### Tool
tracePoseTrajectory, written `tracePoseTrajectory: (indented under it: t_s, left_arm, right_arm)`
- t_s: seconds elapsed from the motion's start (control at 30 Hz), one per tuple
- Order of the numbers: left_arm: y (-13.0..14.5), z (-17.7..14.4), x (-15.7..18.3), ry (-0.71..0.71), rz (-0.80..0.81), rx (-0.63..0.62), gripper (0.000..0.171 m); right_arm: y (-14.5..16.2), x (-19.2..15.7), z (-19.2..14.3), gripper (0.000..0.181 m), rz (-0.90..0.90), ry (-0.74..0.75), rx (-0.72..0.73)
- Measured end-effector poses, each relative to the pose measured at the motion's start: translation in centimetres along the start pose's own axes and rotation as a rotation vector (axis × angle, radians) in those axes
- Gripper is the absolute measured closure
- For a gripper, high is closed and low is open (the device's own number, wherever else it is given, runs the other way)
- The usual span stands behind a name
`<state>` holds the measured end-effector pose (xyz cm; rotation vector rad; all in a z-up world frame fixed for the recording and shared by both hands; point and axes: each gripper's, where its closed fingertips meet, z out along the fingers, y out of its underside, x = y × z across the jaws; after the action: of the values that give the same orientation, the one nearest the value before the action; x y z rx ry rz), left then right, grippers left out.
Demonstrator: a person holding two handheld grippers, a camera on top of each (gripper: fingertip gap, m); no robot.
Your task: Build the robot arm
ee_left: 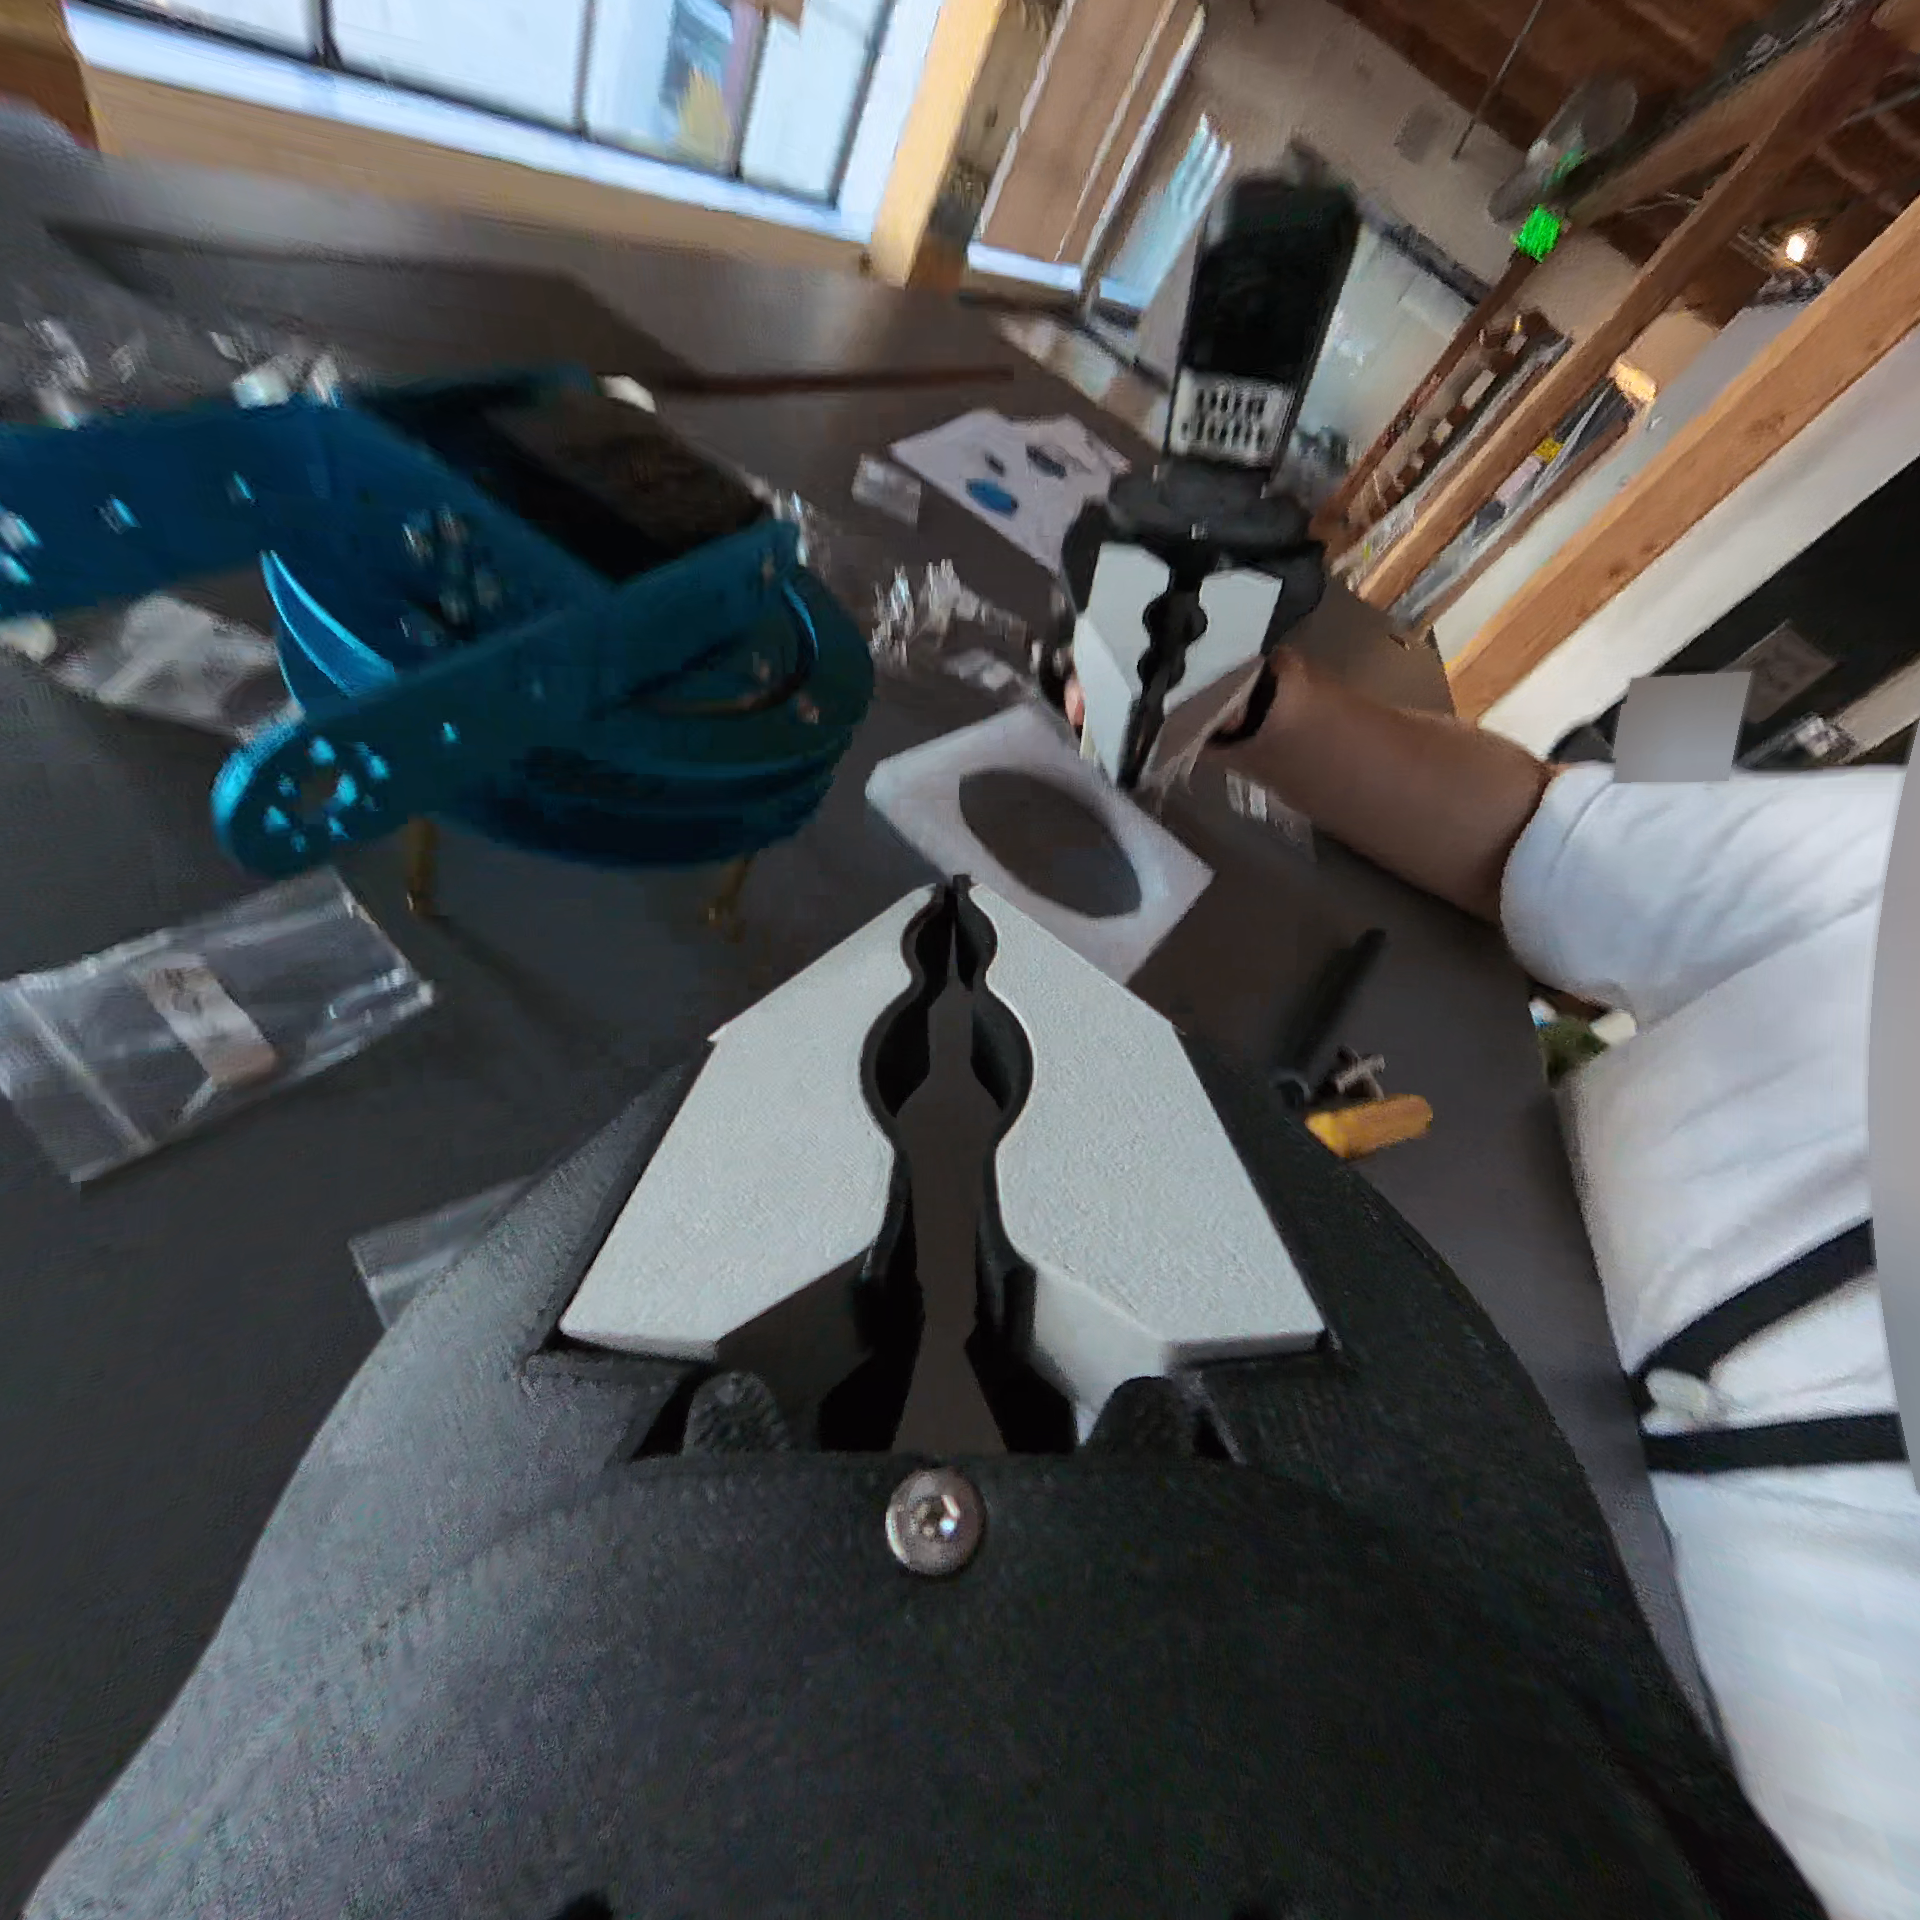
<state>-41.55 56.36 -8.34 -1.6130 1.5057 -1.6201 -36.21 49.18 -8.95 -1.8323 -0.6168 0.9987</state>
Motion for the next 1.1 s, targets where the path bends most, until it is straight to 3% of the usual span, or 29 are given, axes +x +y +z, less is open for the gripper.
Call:
tracePoseTrajectory:
  t_s: [0.07,0.17,0.23,0.4,0.6,0.8,0.97,1.1]
  left_arm:
    - [2.4,-0.3,-0.1,-0.031,0.022,-0.142,0.171]
    - [5.0,-1.4,-3.3,-0.303,0.197,-0.334,0.171]
    - [4.8,-1.3,-4.4,-0.382,0.267,-0.329,0.171]
    - [5.4,-0.5,-5.1,-0.342,0.179,-0.321,0.17]
    - [5.1,-2.0,-4.9,-0.286,0.072,-0.291,0.155]
    - [5.5,-2.3,-4.9,-0.304,0.125,-0.333,0.158]
    - [4.4,-2.3,-4.3,-0.292,0.114,-0.286,0.165]
    - [3.3,-2.3,-3.5,-0.277,0.097,-0.24,0.166]
  right_arm:
    - [0.6,0.0,0.2,0.181,-0.024,0.011,-0.034]
    - [0.9,0.1,0.4,0.181,-0.033,0.025,-0.053]
    - [0.9,0.1,0.5,0.181,-0.04,0.027,-0.06]
    - [1.3,0.1,0.8,0.181,-0.068,0.041,-0.087]
    - [1.6,0.1,1.1,0.18,-0.071,0.041,-0.103]
    - [1.2,-0.1,0.6,0.178,-0.142,0.083,-0.162]
    - [1.7,-4.0,-1.3,0.163,-0.184,0.189,-0.335]
    - [7.1,-8.9,-3.3,0.161,-0.181,0.273,-0.472]
